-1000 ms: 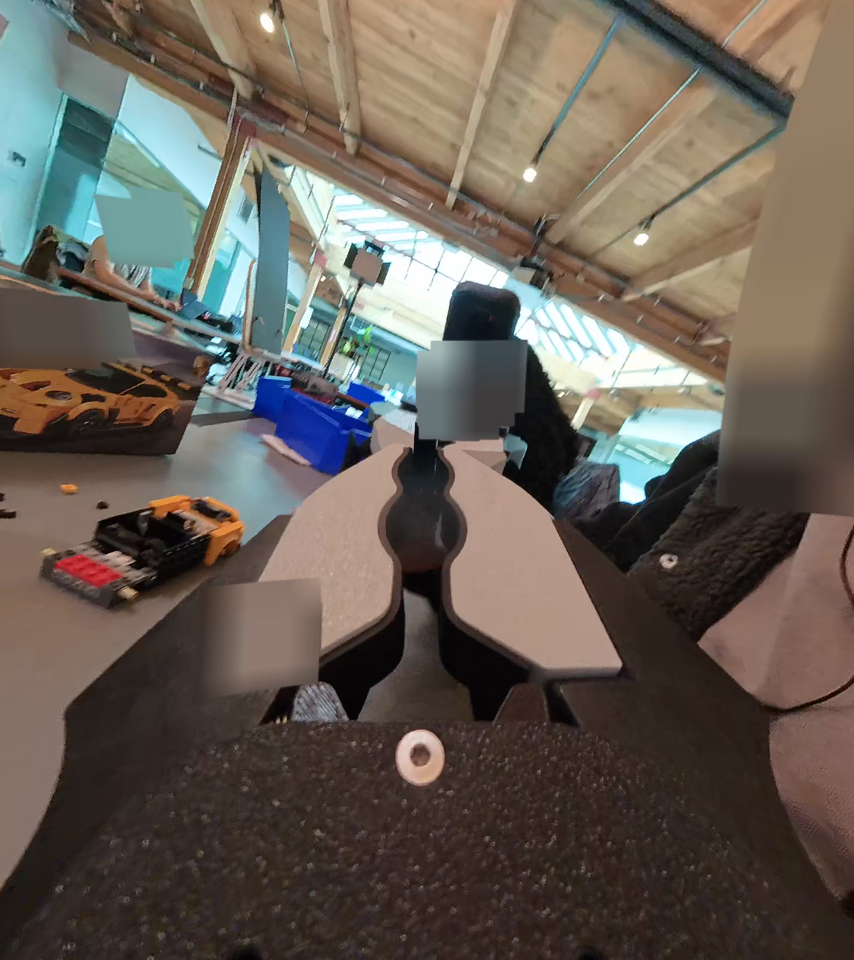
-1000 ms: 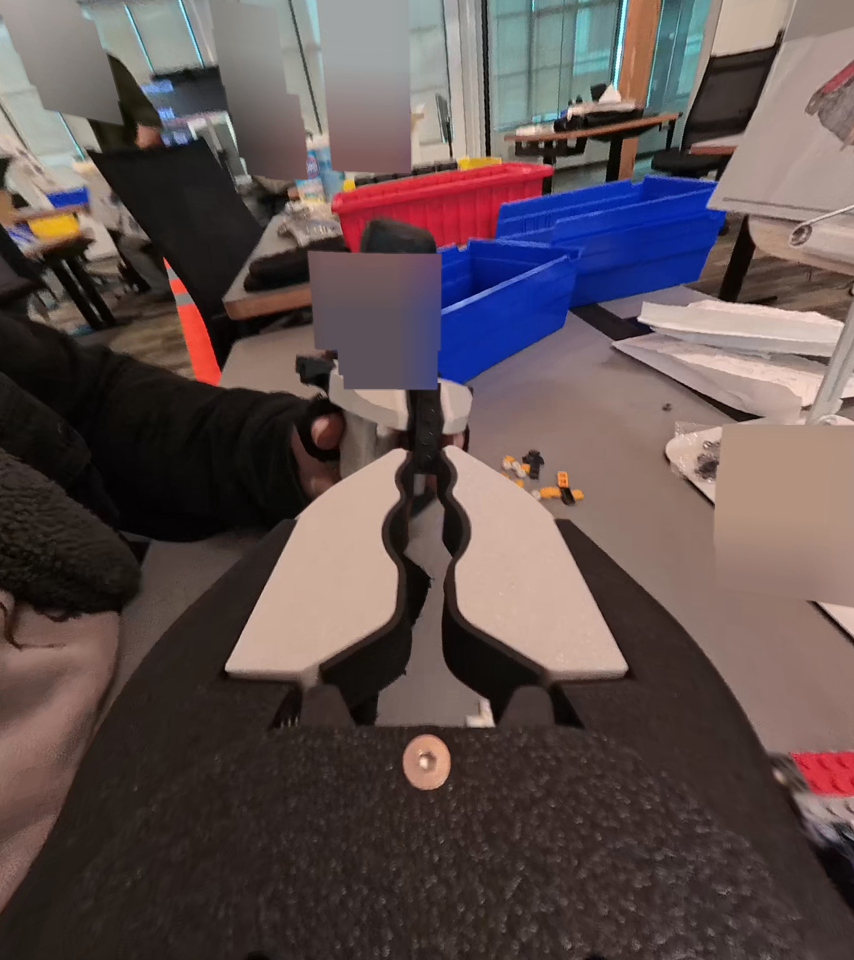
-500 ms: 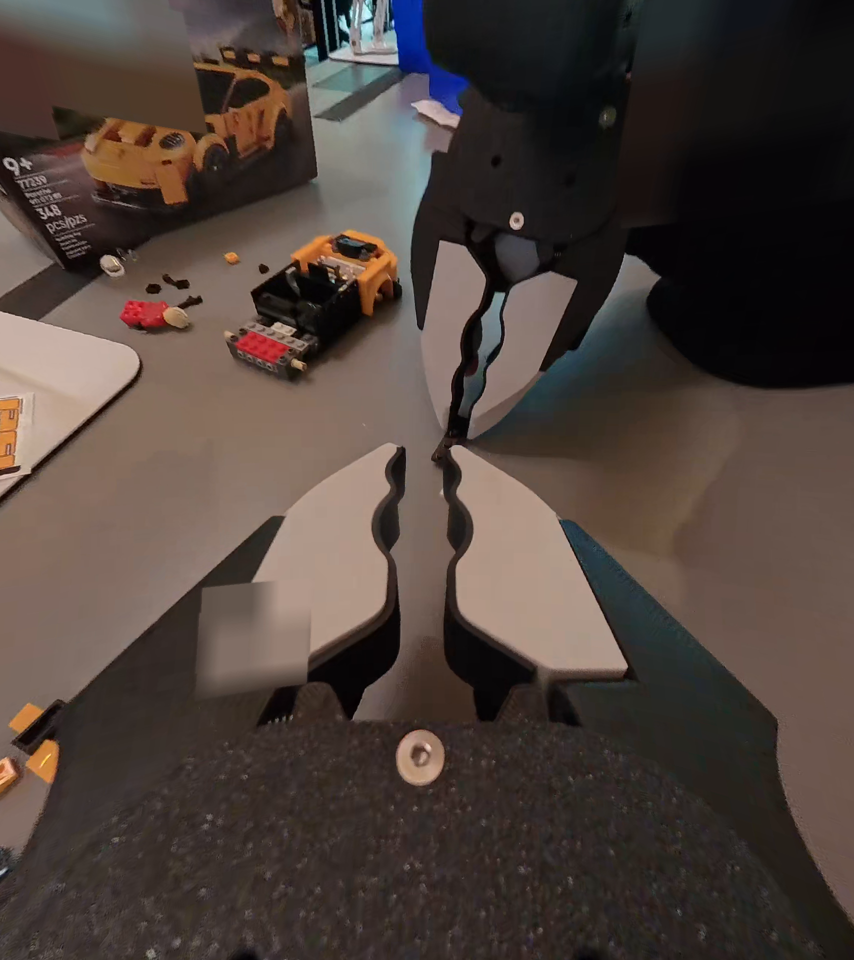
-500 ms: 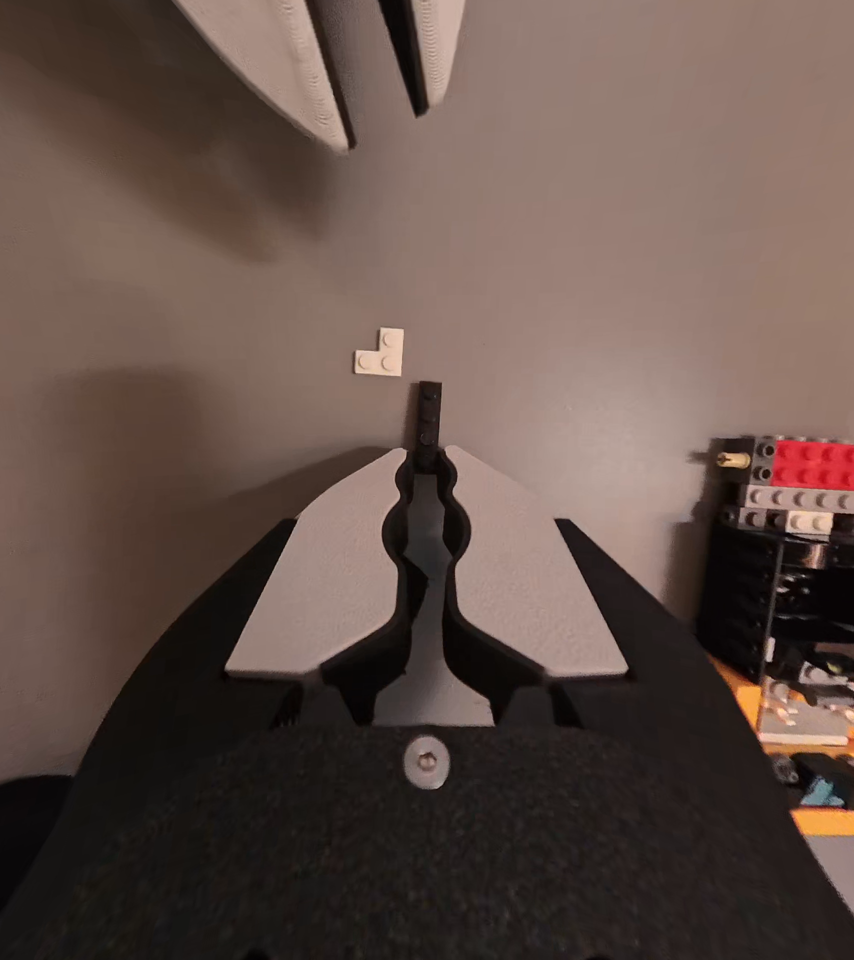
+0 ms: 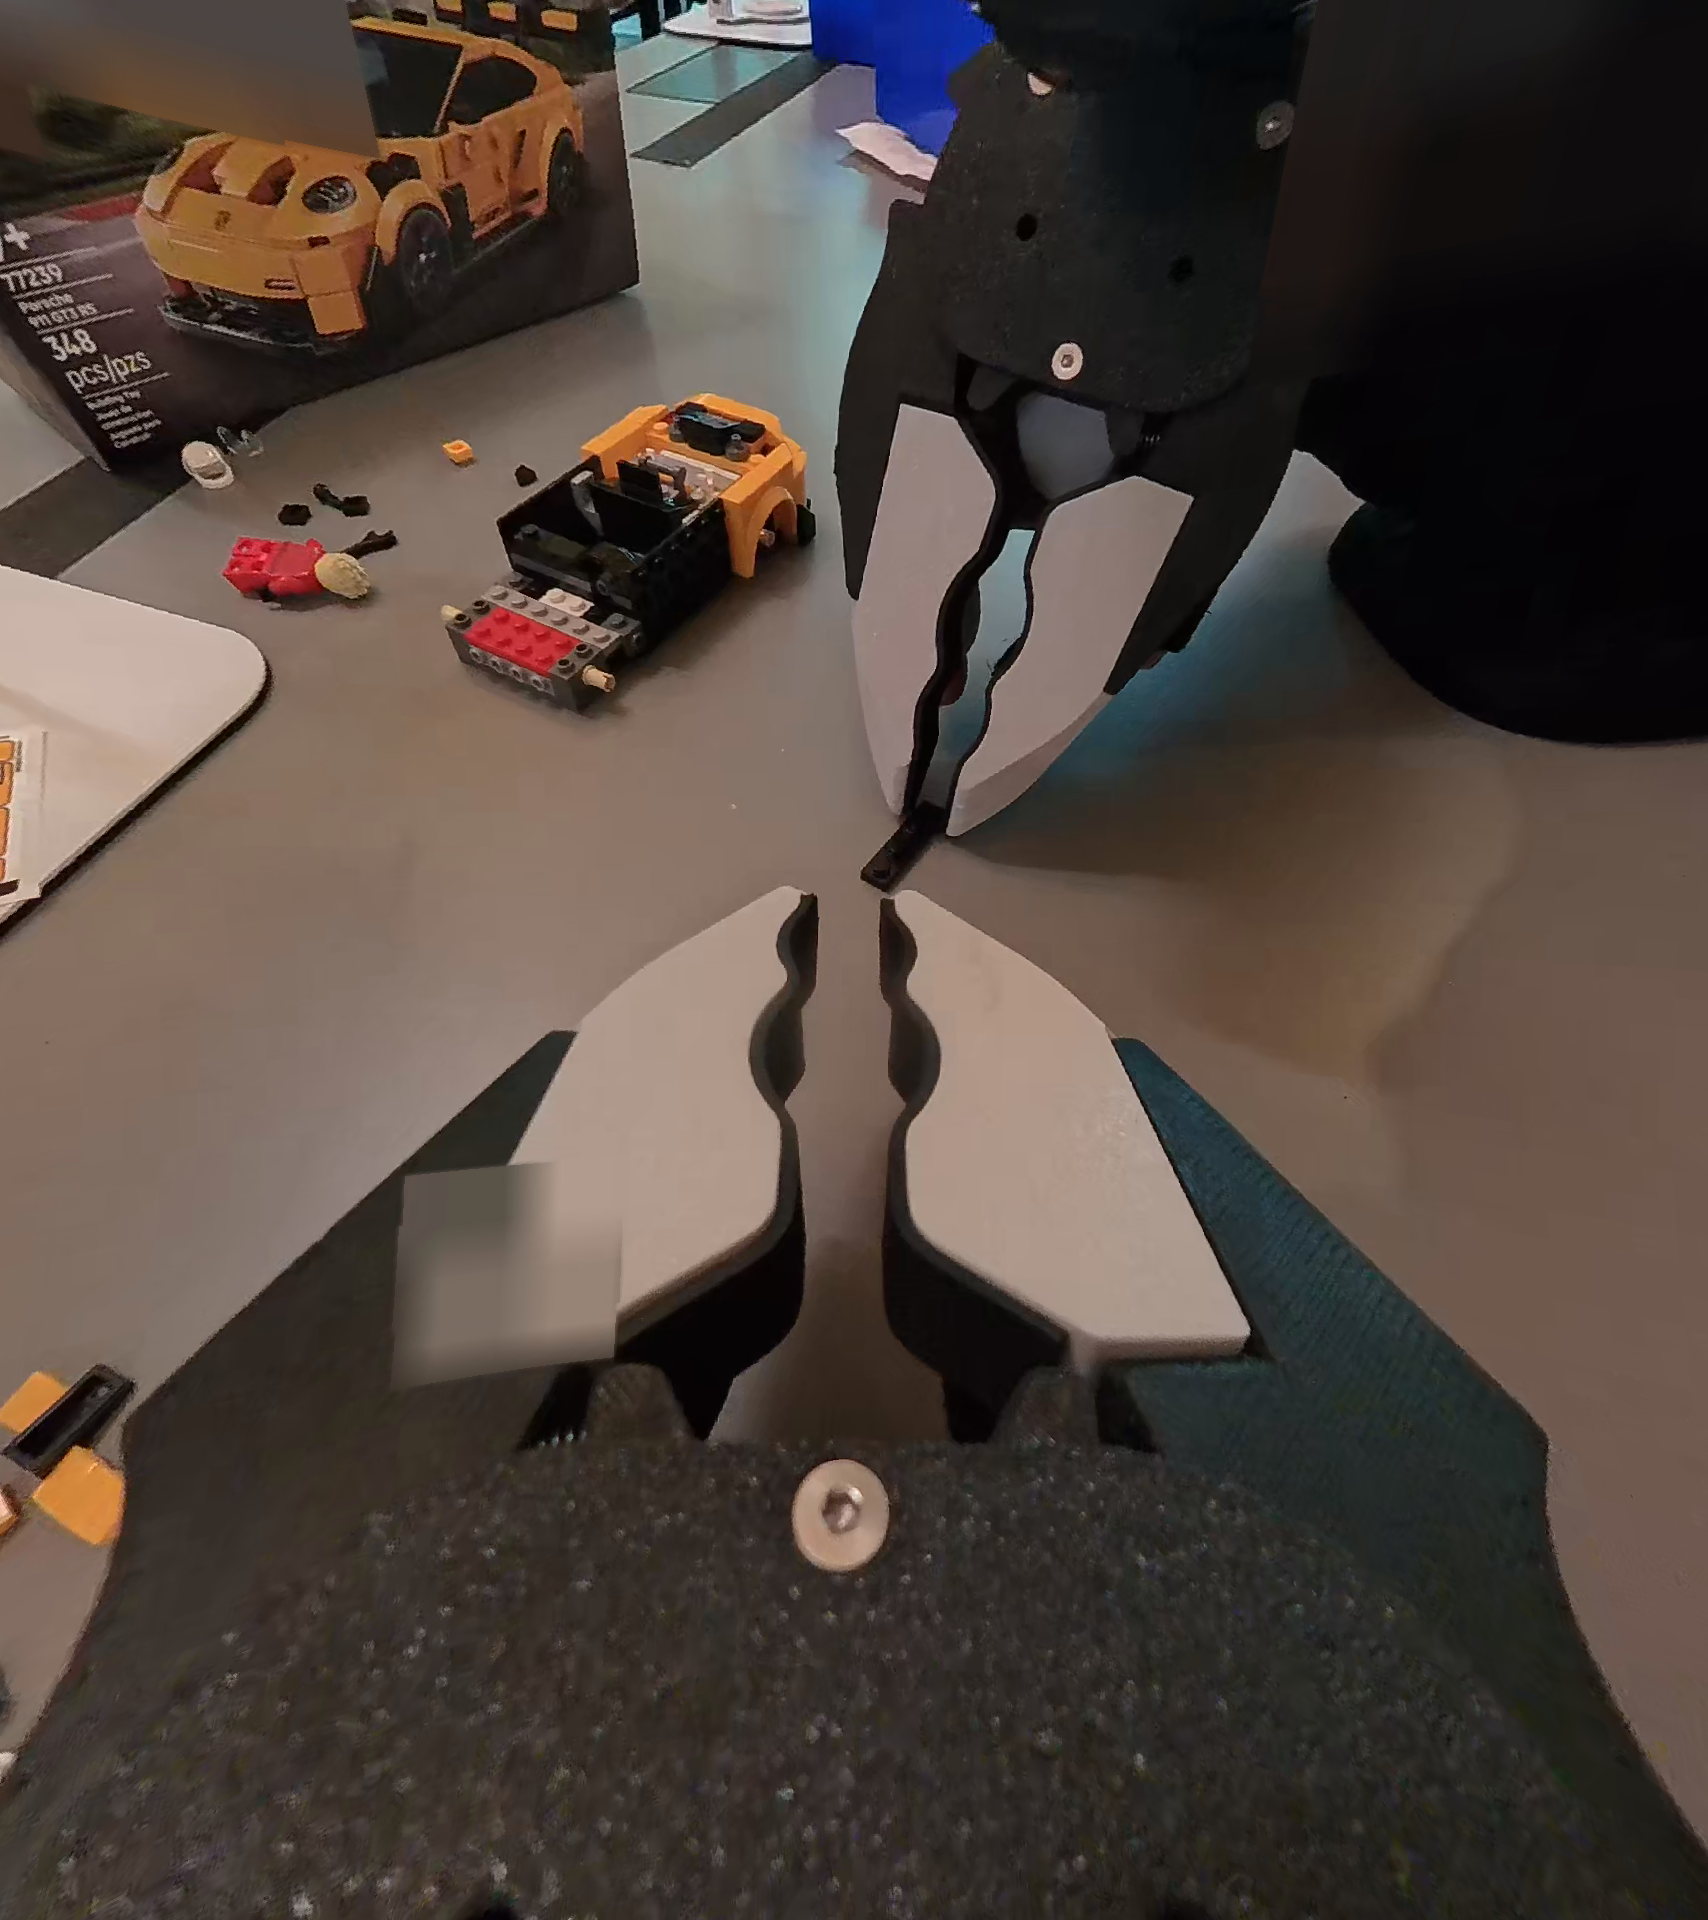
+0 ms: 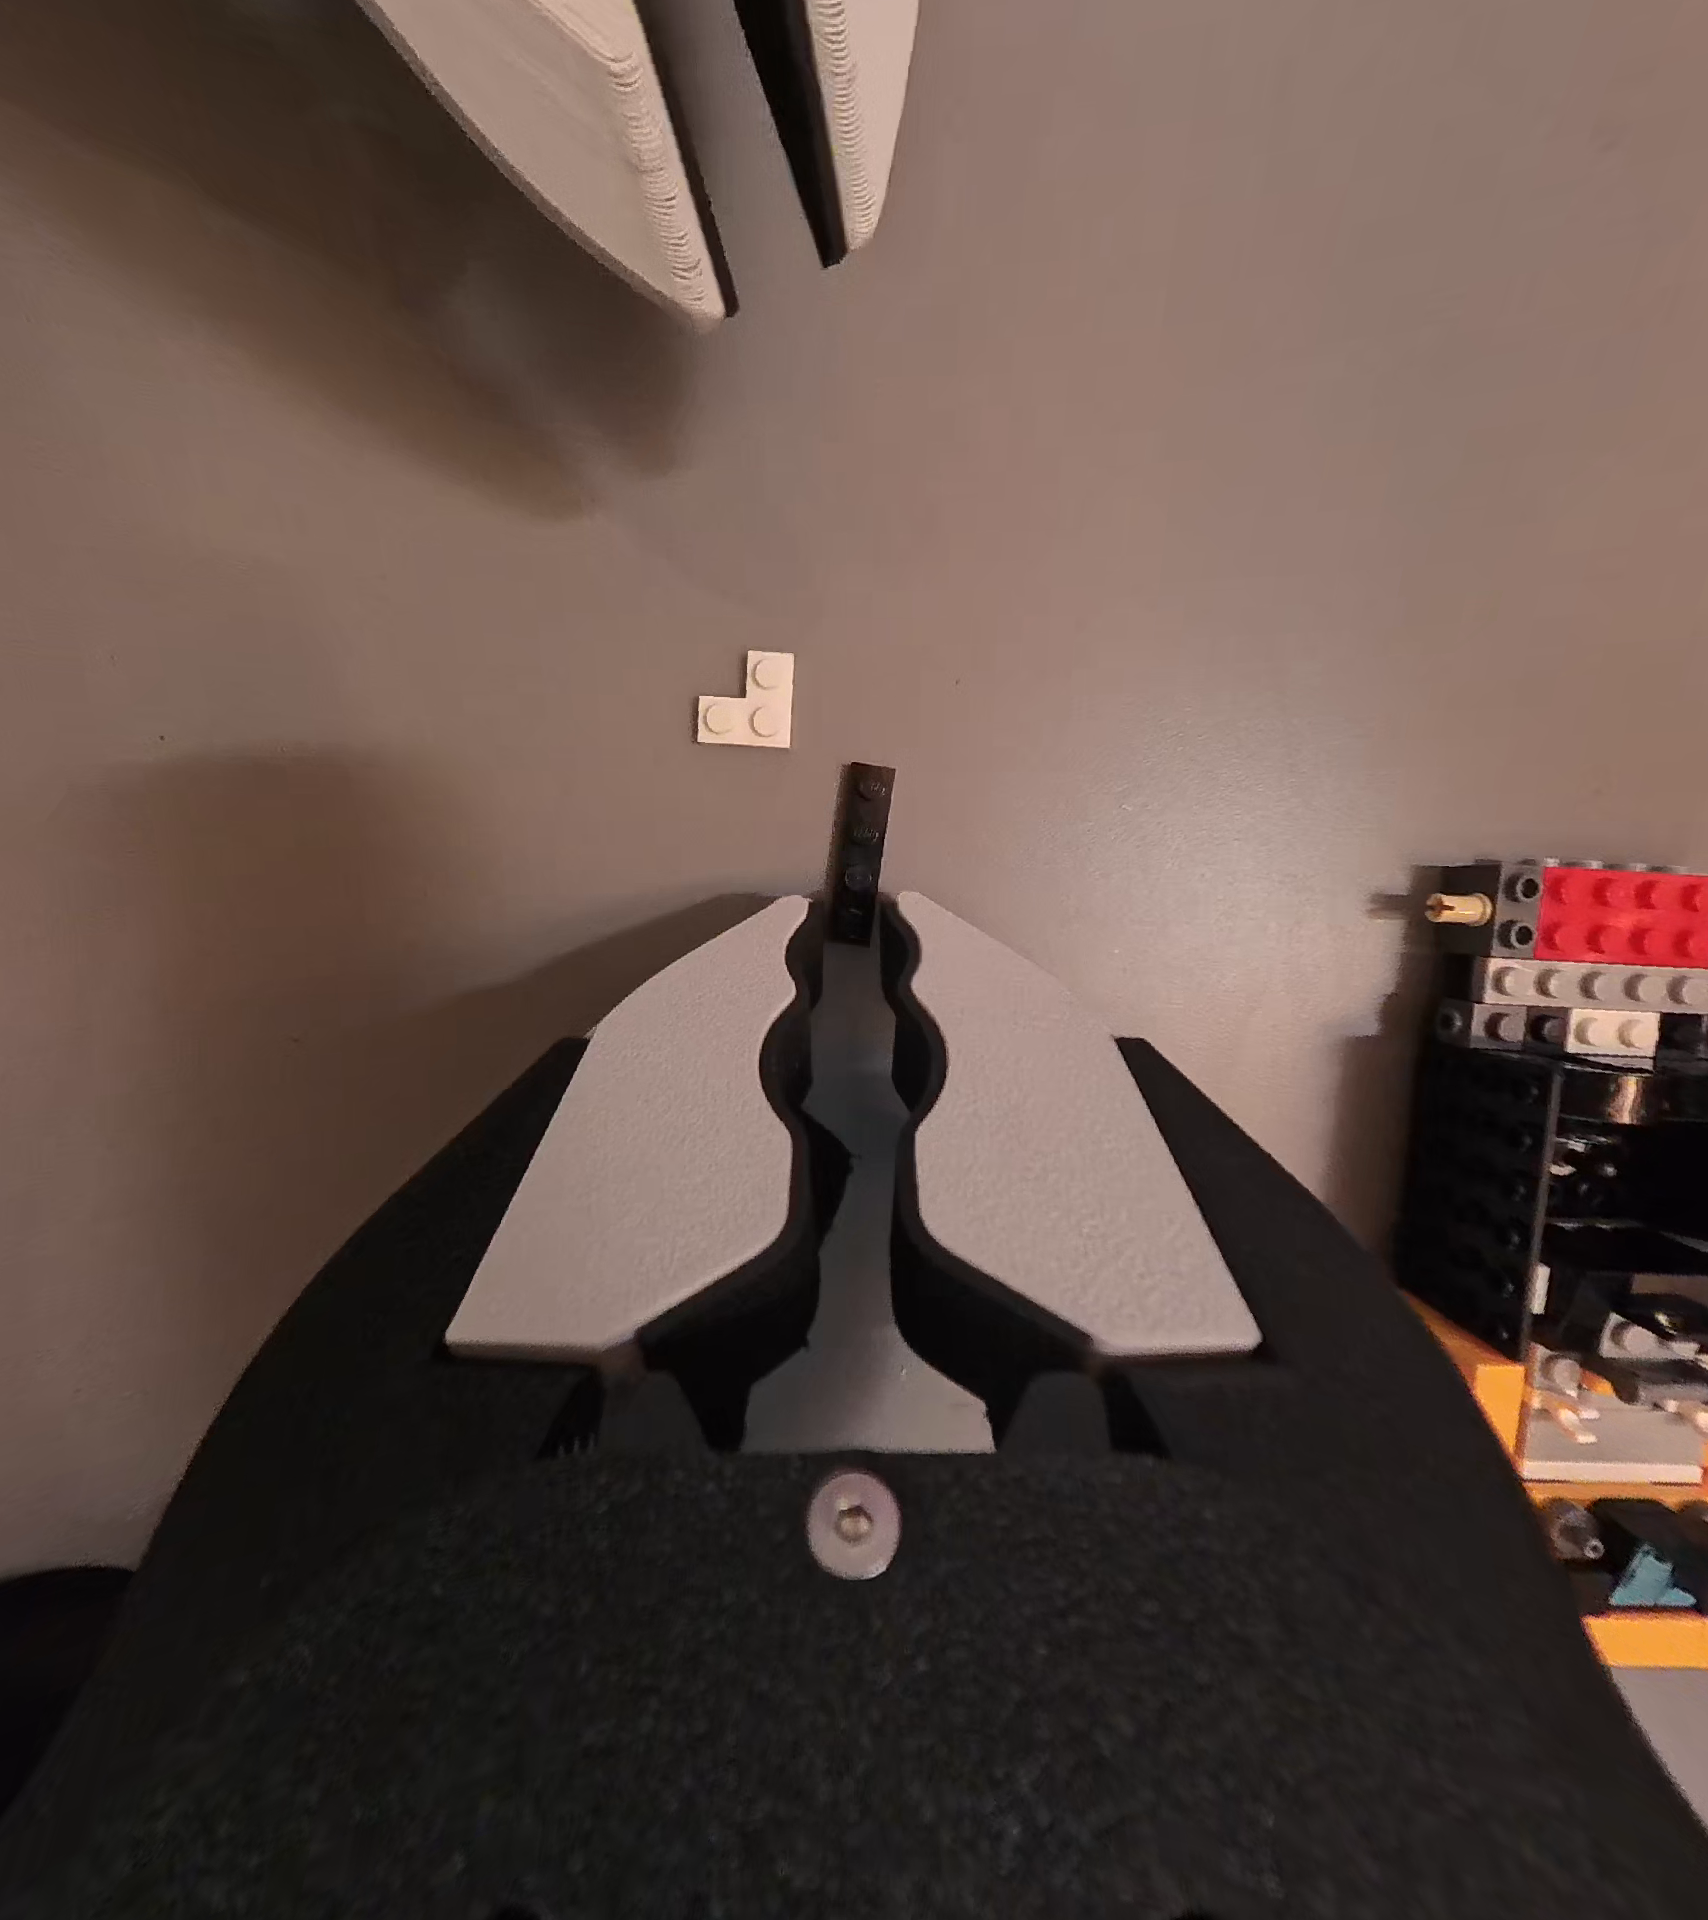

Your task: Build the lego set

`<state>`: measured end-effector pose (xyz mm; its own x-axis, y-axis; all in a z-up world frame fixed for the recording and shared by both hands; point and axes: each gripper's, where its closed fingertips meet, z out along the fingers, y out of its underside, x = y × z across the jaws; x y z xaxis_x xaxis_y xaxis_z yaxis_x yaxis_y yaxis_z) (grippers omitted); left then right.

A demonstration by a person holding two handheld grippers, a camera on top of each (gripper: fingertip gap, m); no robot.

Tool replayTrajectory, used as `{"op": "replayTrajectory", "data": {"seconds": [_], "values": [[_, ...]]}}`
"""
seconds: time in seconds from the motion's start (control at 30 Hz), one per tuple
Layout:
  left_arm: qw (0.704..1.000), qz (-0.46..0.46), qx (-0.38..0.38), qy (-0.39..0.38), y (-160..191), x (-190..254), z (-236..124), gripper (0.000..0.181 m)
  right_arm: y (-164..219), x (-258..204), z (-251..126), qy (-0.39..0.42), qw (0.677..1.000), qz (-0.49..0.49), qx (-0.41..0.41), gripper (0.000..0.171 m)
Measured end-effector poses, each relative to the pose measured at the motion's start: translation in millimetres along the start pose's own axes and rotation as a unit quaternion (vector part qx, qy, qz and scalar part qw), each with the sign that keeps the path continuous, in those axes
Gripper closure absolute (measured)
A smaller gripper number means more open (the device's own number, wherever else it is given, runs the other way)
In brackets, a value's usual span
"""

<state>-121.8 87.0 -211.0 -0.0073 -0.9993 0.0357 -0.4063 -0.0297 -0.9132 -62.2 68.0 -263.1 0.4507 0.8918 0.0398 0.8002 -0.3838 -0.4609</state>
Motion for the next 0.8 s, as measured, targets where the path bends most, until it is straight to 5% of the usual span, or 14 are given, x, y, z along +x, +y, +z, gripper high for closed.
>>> {"op": "replayTrajectory", "data": {"seconds": [0.8], "values": [[1.000,0.000,0.005,-0.016,0.9,-7.6,-1.2,0.173,-33.5,-22.4,12.4,-0.034,0.998,0.026,0.051,0.151]]}}
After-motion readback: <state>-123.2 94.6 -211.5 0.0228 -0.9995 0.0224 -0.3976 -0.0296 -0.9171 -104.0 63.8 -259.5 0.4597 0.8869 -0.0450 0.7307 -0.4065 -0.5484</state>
